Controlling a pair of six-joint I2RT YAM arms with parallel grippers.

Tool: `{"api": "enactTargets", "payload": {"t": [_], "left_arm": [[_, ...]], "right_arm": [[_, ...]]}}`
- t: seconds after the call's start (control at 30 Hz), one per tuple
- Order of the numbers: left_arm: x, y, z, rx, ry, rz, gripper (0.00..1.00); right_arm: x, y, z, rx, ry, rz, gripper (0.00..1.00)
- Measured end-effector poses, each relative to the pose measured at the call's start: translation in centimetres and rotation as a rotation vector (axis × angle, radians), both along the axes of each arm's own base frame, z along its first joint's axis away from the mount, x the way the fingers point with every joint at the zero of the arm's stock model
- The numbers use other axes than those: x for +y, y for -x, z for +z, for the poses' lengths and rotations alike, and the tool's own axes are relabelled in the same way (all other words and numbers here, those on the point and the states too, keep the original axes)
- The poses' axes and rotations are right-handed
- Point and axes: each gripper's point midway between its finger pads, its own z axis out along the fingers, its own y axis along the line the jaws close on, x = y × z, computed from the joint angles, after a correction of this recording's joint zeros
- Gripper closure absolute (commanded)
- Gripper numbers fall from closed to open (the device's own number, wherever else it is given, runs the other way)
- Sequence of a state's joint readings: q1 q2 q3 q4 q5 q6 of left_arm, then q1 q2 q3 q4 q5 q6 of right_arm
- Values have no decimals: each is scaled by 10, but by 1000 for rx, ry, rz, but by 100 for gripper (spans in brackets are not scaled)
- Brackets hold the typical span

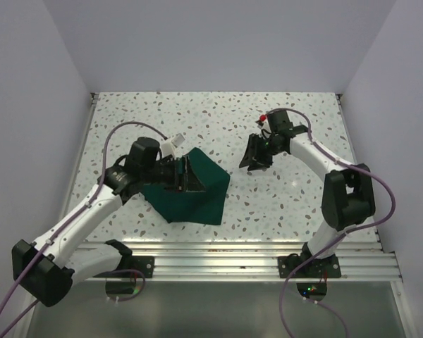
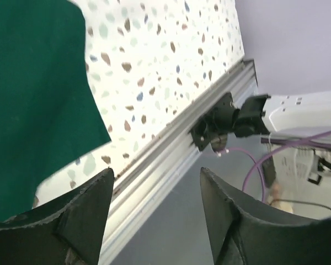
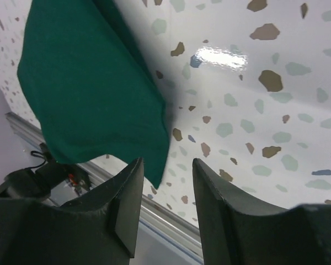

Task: Prepare the surgical pack

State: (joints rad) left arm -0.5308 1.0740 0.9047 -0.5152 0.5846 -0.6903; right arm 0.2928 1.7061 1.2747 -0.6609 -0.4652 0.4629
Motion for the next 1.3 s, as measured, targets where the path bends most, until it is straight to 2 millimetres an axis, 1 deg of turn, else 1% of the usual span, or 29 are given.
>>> {"api": "enactTargets", "payload": {"t": [0.03, 0.1, 0.13, 0.17, 0.23, 0.27, 0.33, 0.37, 0.43, 0.5, 0.53, 0.7, 0.8, 0.87, 0.93, 1.0, 1.17, 1.3], "left_arm": [[1, -6, 7, -33, -11, 10, 30], [1, -19, 16, -80, -39, 28, 33], [2, -27, 15, -95, -70, 40, 35], [4, -35, 10, -105, -110, 49, 39], [9, -51, -12, -93, -209, 68, 43], [13, -54, -23, -79, -255, 70, 42], [27, -58, -56, -34, -400, 90, 39], [35, -56, -69, -19, -478, 99, 36], [46, -46, -83, -13, -599, 95, 35], [52, -38, -86, -42, -683, 92, 31], [54, -33, -86, -66, -724, 90, 27], [59, -6, -92, -180, -882, 78, 25], [56, 10, -104, -242, -1016, 58, 26], [54, 20, -116, -277, -1110, 38, 29], [56, 22, -129, -298, -1199, 37, 32], [63, 19, -138, -312, -1275, 52, 35], [72, 7, -144, -355, -1381, 79, 39], [73, 1, -146, -379, -1425, 86, 43]], "right_arm": [[4, 0, 2, 5, -14, 1, 53], [11, 0, 6, 13, -43, 9, 50], [15, 1, 9, 17, -58, 14, 49], [19, 1, 12, 20, -74, 18, 49], [32, -1, 15, 36, -121, 23, 49], [38, -2, 14, 48, -142, 24, 49], [50, 1, 11, 78, -173, 17, 48], [54, 4, 9, 92, -183, 19, 47], [61, 11, 6, 117, -192, 24, 44], [65, 18, 4, 137, -200, 35, 43], [65, 20, 1, 144, -198, 36, 43], [56, 37, -20, 196, -173, 31, 42], [48, 51, -29, 220, -156, 25, 42], [44, 60, -28, 219, -155, 24, 42], [41, 65, -25, 201, -154, 25, 42], [39, 69, -20, 175, -156, 27, 42], [34, 78, -13, 135, -166, 31, 43], [31, 86, -17, 141, -164, 30, 43]]}}
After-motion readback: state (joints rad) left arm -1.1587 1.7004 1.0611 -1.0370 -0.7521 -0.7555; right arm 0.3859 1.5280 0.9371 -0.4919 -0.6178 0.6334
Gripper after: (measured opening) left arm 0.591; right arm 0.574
